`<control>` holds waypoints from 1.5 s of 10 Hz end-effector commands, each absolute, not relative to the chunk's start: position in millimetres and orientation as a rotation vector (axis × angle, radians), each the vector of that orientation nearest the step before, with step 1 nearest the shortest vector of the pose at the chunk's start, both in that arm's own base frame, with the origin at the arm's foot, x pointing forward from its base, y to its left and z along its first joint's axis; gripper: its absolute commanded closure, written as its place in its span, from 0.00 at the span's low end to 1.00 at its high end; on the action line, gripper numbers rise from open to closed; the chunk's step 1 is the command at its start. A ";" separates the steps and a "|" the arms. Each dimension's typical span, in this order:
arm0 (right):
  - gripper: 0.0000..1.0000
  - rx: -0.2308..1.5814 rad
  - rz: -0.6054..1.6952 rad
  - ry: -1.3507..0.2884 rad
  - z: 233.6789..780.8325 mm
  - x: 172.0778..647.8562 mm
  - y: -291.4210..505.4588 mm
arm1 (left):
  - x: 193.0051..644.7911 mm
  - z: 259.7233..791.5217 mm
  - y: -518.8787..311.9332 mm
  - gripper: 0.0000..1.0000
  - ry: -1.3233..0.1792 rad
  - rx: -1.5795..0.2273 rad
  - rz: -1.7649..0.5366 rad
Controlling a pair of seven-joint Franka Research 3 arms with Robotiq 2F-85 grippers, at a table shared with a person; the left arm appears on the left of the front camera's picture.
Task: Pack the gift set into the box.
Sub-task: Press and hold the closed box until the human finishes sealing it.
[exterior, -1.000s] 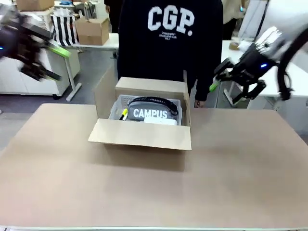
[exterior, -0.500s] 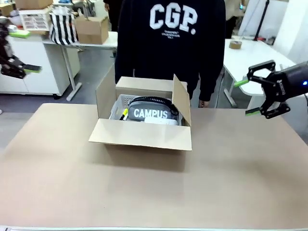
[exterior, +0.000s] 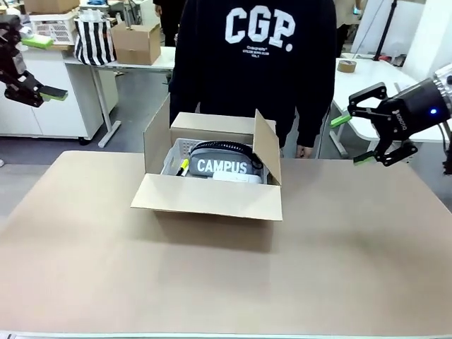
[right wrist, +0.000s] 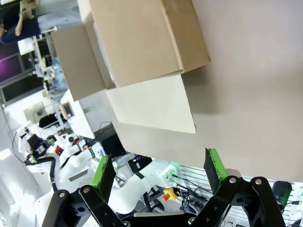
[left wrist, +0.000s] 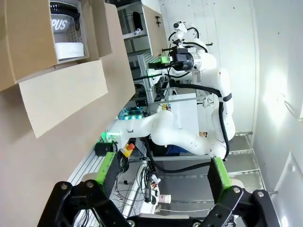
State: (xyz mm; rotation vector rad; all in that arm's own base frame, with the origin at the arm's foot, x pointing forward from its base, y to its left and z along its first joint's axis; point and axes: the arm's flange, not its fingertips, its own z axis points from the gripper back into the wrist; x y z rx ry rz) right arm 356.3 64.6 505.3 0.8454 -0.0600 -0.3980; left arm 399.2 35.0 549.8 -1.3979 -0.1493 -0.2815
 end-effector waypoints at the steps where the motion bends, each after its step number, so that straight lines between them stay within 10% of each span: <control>1: 0.00 0.842 -0.372 -0.065 503.9 358.5 57.9 | 397.1 547.3 37.8 0.00 -0.146 -1.380 -0.286; 15: 0.00 0.842 -0.372 -0.065 503.9 358.5 57.9 | 397.1 547.3 37.8 0.00 -0.146 -1.380 -0.286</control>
